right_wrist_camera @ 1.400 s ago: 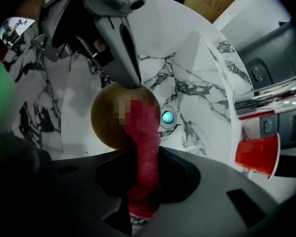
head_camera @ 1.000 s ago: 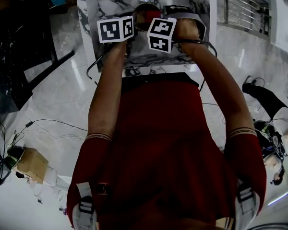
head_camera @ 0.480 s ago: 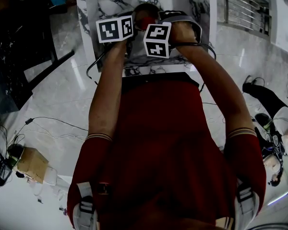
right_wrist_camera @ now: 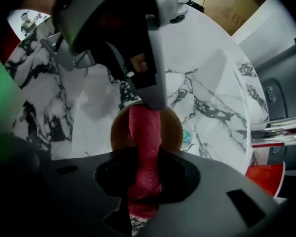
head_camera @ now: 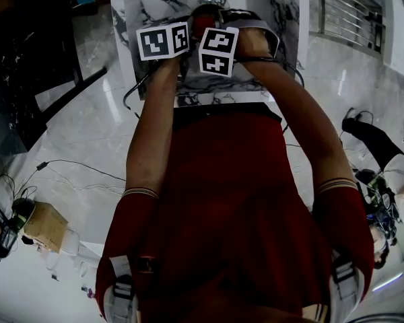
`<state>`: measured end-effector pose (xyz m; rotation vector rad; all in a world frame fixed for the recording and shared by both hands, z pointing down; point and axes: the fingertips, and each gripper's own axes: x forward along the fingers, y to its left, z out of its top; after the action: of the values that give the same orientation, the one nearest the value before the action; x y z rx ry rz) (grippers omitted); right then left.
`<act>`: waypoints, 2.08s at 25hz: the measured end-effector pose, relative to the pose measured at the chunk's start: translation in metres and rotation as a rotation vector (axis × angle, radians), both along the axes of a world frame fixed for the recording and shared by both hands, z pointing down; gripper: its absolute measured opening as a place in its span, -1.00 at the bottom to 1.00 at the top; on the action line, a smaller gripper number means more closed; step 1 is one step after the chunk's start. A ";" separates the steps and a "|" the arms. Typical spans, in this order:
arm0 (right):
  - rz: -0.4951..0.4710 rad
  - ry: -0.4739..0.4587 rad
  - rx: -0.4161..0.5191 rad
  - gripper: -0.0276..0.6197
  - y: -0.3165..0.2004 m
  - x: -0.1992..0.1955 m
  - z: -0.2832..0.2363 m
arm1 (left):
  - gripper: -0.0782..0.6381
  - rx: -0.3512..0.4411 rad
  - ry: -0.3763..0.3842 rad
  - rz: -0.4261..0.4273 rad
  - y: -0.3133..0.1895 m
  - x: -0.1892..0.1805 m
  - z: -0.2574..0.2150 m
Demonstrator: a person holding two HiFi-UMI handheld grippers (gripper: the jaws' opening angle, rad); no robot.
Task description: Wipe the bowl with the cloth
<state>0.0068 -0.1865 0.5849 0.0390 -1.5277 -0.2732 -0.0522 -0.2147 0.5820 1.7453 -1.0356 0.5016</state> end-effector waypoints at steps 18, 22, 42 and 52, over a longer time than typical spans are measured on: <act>0.039 0.080 0.093 -0.62 -0.036 0.026 -0.002 | -0.73 -0.001 0.018 -0.011 0.000 0.002 0.001; -0.004 0.130 0.075 -0.62 -0.029 0.032 -0.001 | -0.73 0.001 0.017 -0.015 0.000 0.002 0.002; -0.105 0.115 0.052 -0.62 -0.002 0.009 0.004 | -0.73 0.007 0.037 -0.032 -0.002 0.002 -0.001; -0.021 0.090 0.127 -0.62 -0.027 0.018 0.001 | -0.73 0.008 0.035 -0.038 -0.002 0.001 0.000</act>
<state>0.0248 -0.2137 0.5857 0.1098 -1.4201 -0.3837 -0.0507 -0.2162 0.5818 1.7323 -1.0451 0.4429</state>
